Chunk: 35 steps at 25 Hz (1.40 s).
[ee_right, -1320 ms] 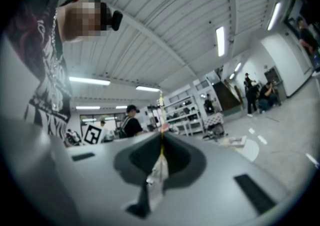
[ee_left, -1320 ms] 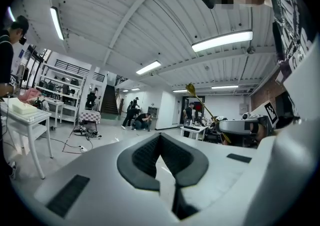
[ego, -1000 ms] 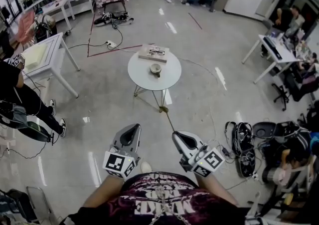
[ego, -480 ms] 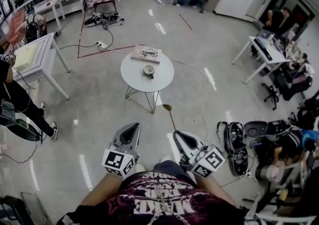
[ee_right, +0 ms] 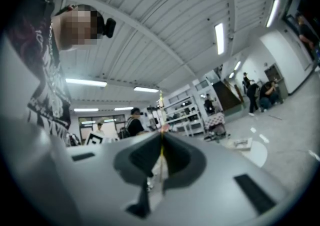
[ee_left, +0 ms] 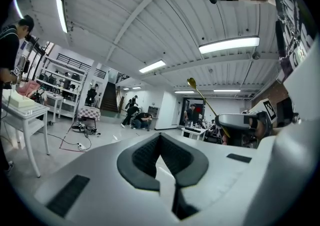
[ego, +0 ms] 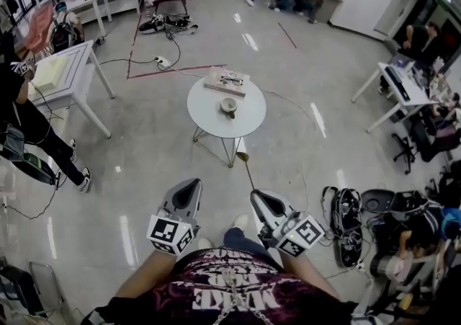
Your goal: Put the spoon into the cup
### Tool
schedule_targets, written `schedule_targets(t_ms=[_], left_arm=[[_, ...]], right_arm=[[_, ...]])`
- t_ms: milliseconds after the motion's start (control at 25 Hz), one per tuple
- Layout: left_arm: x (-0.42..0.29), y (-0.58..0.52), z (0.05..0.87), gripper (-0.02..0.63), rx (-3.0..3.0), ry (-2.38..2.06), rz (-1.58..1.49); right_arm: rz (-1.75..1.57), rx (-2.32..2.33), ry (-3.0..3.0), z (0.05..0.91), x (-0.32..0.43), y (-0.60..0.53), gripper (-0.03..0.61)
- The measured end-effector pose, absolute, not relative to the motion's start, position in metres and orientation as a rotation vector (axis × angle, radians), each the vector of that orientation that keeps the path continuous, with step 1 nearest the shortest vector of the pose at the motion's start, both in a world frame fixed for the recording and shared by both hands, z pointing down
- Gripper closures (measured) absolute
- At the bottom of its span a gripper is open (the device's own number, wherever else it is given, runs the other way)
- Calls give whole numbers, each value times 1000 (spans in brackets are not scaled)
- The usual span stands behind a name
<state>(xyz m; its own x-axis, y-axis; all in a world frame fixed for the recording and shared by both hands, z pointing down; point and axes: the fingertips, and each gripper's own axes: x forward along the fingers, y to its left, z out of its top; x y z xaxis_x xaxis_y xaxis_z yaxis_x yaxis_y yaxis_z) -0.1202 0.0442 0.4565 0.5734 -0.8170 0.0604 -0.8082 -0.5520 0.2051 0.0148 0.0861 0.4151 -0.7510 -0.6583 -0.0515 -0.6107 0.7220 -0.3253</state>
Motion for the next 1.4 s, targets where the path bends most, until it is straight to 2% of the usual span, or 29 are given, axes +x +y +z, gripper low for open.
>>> schedule_targets(t_ms=[920,1400], left_arm=[[-78,-26,481,588,2522,-1386,-29],[-49,-76,463,588,2557,-1433,-90]], right_arm=[[-531,-1157,2761,445,74,6,541],[-471,-1108,2759,433,100,-43,541]])
